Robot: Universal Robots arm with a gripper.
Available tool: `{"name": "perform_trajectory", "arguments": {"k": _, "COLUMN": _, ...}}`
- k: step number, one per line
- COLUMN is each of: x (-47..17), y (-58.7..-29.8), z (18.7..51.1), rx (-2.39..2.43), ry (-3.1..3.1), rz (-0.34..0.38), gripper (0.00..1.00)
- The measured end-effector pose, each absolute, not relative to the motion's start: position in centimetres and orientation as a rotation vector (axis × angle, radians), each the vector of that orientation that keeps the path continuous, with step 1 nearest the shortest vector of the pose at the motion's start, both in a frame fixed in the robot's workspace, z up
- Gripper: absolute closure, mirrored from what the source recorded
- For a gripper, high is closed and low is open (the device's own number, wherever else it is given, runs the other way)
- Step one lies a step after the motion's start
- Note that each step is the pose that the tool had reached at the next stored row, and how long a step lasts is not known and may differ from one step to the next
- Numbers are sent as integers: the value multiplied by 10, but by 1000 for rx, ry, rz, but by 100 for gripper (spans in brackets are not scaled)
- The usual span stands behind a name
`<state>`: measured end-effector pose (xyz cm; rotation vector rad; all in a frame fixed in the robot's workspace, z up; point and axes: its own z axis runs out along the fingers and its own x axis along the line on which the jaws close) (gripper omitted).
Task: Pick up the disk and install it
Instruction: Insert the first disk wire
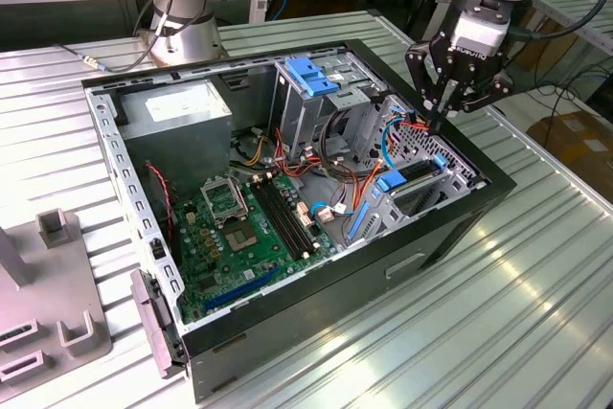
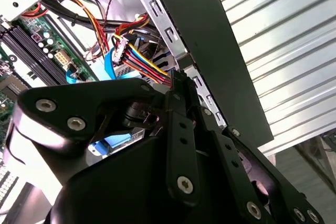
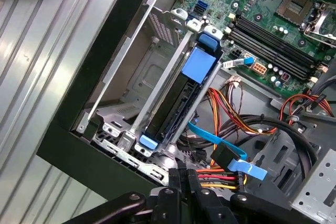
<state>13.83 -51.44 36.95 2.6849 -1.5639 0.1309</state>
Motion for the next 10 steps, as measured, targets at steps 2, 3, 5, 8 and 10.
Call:
{"name": "perform_trajectory", "arguments": {"k": 2, "x": 138, "y": -515, "z": 369, "rx": 2682, "ry": -1568, "rz": 131, "gripper": 84}}
{"name": "perform_trajectory", "arguments": {"k": 3, "x": 138, "y": -515, "z": 369, "rx": 2682, "ry": -1568, "rz": 131, "gripper": 84}}
{"name": "perform_trajectory", "arguments": {"k": 5, "x": 137, "y": -515, "z": 369, "rx": 2682, "ry": -1568, "rz": 131, "gripper": 84}}
{"name": "perform_trajectory", "arguments": {"k": 8, "x": 135, "y": -516, "z": 369, "rx": 2682, "ry": -1568, "rz": 131, "gripper": 84}}
{"name": "perform_trajectory", "arguments": {"k": 10, "x": 135, "y": -516, "z": 369, "rx": 2671, "ry": -1586, "rz": 131, "gripper": 84}}
